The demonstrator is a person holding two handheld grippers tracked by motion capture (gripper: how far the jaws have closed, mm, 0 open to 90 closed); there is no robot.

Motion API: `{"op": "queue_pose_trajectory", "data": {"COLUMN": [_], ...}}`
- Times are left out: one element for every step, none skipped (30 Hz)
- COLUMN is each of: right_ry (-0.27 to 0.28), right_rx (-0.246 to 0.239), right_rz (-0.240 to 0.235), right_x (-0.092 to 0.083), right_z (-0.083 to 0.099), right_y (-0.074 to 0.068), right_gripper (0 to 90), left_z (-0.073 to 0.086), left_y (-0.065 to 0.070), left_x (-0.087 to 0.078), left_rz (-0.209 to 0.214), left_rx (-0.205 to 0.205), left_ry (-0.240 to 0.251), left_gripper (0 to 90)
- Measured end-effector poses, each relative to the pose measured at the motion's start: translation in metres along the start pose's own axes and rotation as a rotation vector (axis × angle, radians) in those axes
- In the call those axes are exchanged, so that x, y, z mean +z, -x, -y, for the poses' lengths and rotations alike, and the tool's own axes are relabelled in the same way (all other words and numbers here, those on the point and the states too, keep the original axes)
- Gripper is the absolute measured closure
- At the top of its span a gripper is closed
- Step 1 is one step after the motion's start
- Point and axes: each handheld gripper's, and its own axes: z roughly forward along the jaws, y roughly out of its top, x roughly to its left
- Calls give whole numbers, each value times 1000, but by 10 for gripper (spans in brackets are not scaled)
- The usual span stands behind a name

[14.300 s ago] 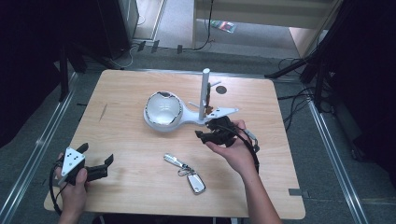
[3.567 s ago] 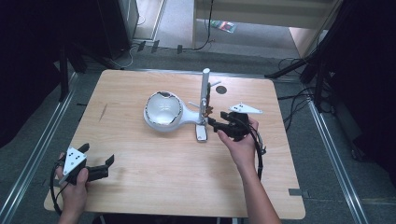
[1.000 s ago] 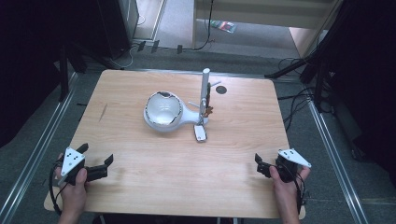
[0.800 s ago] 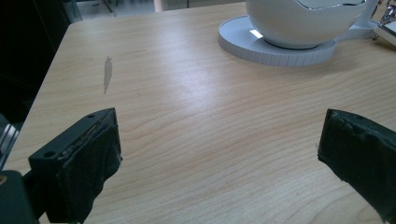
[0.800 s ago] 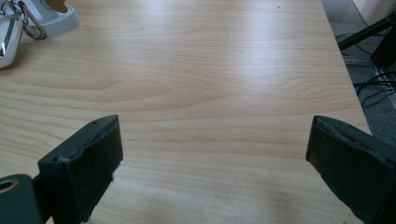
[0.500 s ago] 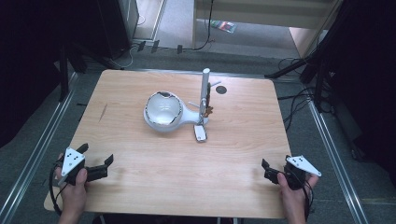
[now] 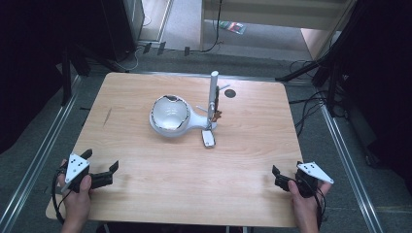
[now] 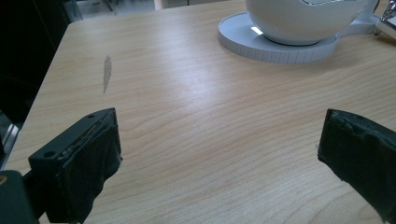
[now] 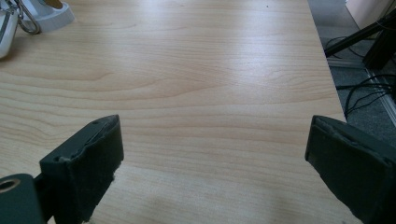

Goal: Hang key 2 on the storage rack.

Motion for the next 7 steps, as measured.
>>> {"op": "queue_pose_trajectory", "data": {"right_ry": [-2, -3, -5, -4, -7, -8, -9], "right_rx": [-2, -5, -8, -10, -15, -15, -15], "right_rz": [3, 4, 5, 5, 6, 6, 5], "right_x": [0, 1, 1, 1, 1, 1, 1], "right_z": [0, 0, 0, 0, 0, 0, 0], "right_y": [0, -1, -1, -1, -1, -1, -1], "right_gripper": [46, 46, 46, 46, 47, 48, 49], "left_z": [0, 0, 0, 0, 0, 0, 0], "left_y": [0, 0, 0, 0, 0, 0, 0], "left_x": [0, 0, 0, 0, 0, 0, 0], "left_rz": [0, 0, 0, 0, 0, 0, 0], "left_rx": [0, 0, 1, 1, 1, 1, 1], "left_ry": [0, 0, -1, -1, -1, -1, -3], "left_gripper": [0, 0, 0, 0, 0, 0, 0]}}
